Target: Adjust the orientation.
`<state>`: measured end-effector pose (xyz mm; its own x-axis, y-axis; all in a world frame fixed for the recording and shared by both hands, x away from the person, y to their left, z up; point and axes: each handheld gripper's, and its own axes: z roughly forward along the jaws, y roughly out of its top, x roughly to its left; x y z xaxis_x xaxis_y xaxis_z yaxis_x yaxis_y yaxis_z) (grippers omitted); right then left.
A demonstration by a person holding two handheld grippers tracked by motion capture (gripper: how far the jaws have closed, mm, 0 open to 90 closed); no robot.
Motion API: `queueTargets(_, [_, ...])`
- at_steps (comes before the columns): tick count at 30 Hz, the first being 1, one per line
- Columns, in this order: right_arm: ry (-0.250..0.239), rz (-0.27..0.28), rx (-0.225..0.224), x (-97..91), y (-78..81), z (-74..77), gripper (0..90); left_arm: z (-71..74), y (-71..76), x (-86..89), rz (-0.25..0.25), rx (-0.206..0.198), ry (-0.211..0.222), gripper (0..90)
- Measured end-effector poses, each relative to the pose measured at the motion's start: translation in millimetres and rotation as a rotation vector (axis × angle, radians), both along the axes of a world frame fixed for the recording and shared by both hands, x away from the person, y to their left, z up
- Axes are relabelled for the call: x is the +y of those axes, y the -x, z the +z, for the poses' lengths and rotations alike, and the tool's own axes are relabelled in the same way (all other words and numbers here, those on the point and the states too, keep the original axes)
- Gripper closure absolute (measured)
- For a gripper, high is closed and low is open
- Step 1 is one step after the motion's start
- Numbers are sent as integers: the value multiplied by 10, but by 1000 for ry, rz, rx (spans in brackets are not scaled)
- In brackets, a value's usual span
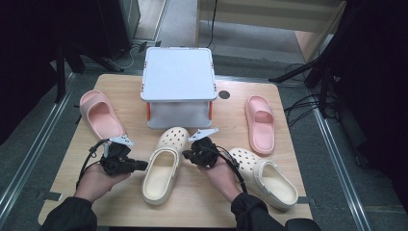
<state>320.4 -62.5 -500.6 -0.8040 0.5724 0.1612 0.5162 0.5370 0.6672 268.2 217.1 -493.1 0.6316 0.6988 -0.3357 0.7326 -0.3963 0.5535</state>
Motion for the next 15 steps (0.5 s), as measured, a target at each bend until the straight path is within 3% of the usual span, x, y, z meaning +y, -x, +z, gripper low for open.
queueTargets(10, [-3, -28, -14, 59, -79, -7, 900, 3, 41, -75, -13, 4, -5, 854])
queueTargets(15, [-37, -25, 4, 5, -108, 0, 875, 17, 6, -23, 20, -7, 5, 804])
